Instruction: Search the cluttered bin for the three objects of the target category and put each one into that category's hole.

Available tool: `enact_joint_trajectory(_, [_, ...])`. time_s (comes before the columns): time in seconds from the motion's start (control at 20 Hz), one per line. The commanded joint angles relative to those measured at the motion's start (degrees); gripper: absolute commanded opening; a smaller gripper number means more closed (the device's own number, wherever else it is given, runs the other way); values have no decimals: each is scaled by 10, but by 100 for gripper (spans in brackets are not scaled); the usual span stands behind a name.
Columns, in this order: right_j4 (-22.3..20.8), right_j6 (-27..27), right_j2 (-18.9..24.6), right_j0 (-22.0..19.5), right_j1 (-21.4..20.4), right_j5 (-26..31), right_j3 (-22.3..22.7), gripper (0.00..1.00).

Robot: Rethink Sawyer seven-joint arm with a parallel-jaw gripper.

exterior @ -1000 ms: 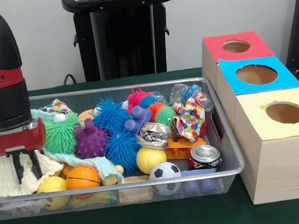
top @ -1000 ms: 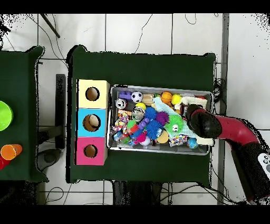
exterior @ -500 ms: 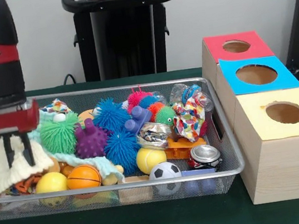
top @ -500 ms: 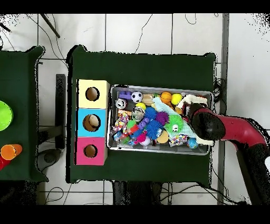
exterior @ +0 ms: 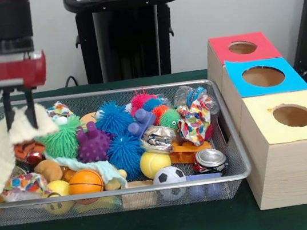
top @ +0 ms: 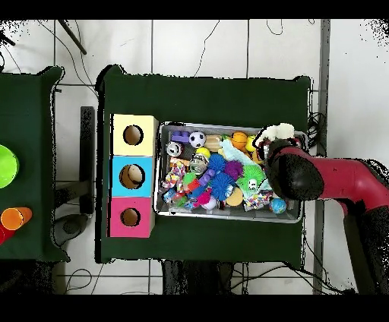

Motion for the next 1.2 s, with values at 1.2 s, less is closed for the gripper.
enact_joint_trajectory(1.2, [41, 48, -53, 23, -107, 13, 130, 0])
